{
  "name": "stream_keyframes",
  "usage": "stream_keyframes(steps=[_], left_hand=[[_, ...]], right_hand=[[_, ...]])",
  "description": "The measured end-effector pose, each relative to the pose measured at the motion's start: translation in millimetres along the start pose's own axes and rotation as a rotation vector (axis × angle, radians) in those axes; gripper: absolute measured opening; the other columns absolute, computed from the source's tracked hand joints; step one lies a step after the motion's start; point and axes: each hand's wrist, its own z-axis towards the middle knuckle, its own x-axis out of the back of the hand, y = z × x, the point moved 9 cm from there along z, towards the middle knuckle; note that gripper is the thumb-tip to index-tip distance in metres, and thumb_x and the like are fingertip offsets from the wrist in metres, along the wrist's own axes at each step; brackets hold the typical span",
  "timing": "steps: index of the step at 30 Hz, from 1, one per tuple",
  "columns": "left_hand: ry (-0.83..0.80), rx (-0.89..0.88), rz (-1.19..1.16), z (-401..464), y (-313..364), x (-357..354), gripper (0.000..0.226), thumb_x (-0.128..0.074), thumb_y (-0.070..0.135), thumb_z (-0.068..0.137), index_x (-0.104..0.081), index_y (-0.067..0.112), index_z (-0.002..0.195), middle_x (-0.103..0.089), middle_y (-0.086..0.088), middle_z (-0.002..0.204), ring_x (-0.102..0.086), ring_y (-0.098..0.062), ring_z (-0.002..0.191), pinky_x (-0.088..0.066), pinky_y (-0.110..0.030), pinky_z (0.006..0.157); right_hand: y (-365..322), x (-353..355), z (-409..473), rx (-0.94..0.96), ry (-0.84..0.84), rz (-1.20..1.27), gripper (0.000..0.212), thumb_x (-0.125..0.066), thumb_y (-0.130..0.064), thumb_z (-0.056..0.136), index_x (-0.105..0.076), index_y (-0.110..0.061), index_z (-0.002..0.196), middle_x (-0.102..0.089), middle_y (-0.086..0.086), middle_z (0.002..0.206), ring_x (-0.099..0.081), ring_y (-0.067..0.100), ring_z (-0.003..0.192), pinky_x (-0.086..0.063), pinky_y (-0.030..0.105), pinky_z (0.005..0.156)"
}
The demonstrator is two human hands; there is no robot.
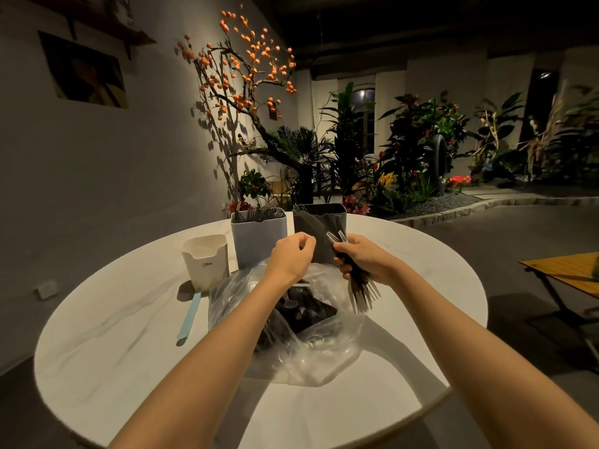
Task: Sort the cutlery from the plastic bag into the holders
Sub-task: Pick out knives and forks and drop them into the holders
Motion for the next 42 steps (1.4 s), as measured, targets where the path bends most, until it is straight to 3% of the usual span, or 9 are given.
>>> stream_keyframes(steps=[6, 10, 18, 21, 26, 30, 34, 40, 42], left_hand=[[-0.102, 0.11, -0.248, 27.9, -7.0, -30.2, 0.032, -0.049, 0.037, 0.099, -0.066, 0.009, 0.097, -0.069, -0.005, 0.088, -0.061, -0.012, 0.068, -0.046, -0.023, 0.062], [-0.141, 0.221, -0.391, 33.1, -18.2, -46.2, 0.024, -0.05, 0.027, 0.1, -0.06, 0.007, 0.091, -0.065, -0.003, 0.082, -0.061, -0.011, 0.07, -0.047, -0.023, 0.062], [0.137, 0.363, -0.888, 29.2, -52.4, -42.0, 0.018, -0.026, 0.016, 0.106, -0.038, 0.013, 0.094, -0.066, -0.007, 0.072, -0.068, -0.02, 0.065, -0.055, -0.031, 0.064], [0.229, 0.395, -0.977, 24.0, -61.7, -42.7, 0.018, -0.027, 0.014, 0.104, -0.037, 0.015, 0.089, -0.047, -0.003, 0.06, -0.052, -0.013, 0.044, -0.049, -0.027, 0.053], [0.186, 0.47, -1.092, 16.8, -69.3, -56.3, 0.015, -0.035, 0.013, 0.103, -0.048, 0.007, 0.098, -0.031, 0.002, 0.056, -0.03, -0.005, 0.038, -0.033, -0.02, 0.041], [0.035, 0.525, -1.016, 12.4, -72.0, -64.2, 0.029, -0.043, 0.026, 0.103, -0.06, 0.002, 0.107, -0.035, 0.002, 0.056, -0.027, -0.005, 0.039, -0.03, -0.019, 0.041], [-0.181, 0.521, -0.825, 3.5, -61.6, -74.9, 0.04, -0.062, 0.047, 0.09, -0.066, 0.007, 0.096, -0.04, 0.004, 0.053, -0.036, -0.007, 0.045, -0.031, -0.016, 0.042], [-0.206, 0.524, -0.773, -1.7, -60.4, -75.3, 0.026, -0.064, 0.036, 0.091, -0.071, 0.011, 0.09, -0.066, -0.004, 0.07, -0.056, -0.01, 0.052, -0.044, -0.017, 0.05], [-0.205, 0.521, -0.796, -1.2, -59.8, -74.9, 0.025, -0.059, 0.031, 0.095, -0.069, 0.01, 0.087, -0.068, -0.005, 0.068, -0.053, -0.011, 0.045, -0.04, -0.017, 0.047]], right_hand=[[12.6, 7.1, 15.0, -0.024, -0.064, 0.086, 0.015, -0.038, -0.018, 0.104, -0.042, -0.009, 0.093, -0.049, 0.005, 0.066, -0.042, 0.011, 0.051, -0.043, 0.021, 0.047], [20.4, 5.1, 23.7, -0.051, -0.165, 0.13, 0.016, -0.037, -0.018, 0.104, -0.043, -0.008, 0.094, -0.053, 0.007, 0.069, -0.047, 0.012, 0.051, -0.048, 0.026, 0.053], [47.5, 0.0, 30.5, -0.138, -0.223, 0.247, 0.014, -0.04, -0.016, 0.103, -0.044, -0.004, 0.099, -0.059, 0.011, 0.076, -0.05, 0.013, 0.053, -0.049, 0.023, 0.05], [64.9, -13.3, 31.0, -0.189, -0.291, 0.28, 0.012, -0.041, -0.018, 0.103, -0.044, -0.005, 0.103, -0.061, 0.013, 0.082, -0.047, 0.013, 0.053, -0.048, 0.022, 0.049], [68.3, -26.2, 23.2, -0.219, -0.366, 0.202, 0.017, -0.044, -0.022, 0.102, -0.048, -0.006, 0.098, -0.062, 0.013, 0.086, -0.043, 0.011, 0.051, -0.045, 0.02, 0.048], [65.2, -12.2, 20.3, -0.216, -0.268, 0.213, 0.016, -0.048, -0.022, 0.1, -0.049, -0.007, 0.095, -0.065, 0.013, 0.097, -0.042, 0.011, 0.051, -0.045, 0.02, 0.048], [64.5, -17.8, 14.4, -0.211, -0.346, 0.198, 0.019, -0.046, -0.022, 0.101, -0.05, -0.006, 0.092, -0.054, 0.006, 0.079, -0.04, 0.009, 0.048, -0.042, 0.019, 0.047], [64.1, -29.2, 11.9, -0.19, -0.414, 0.167, 0.025, -0.043, -0.023, 0.102, -0.052, -0.005, 0.087, -0.049, 0.003, 0.066, -0.041, 0.008, 0.047, -0.041, 0.017, 0.047], [64.3, -28.6, 11.5, -0.185, -0.404, 0.156, 0.028, -0.044, -0.024, 0.102, -0.054, -0.006, 0.085, -0.051, 0.002, 0.066, -0.041, 0.008, 0.047, -0.042, 0.017, 0.047]])
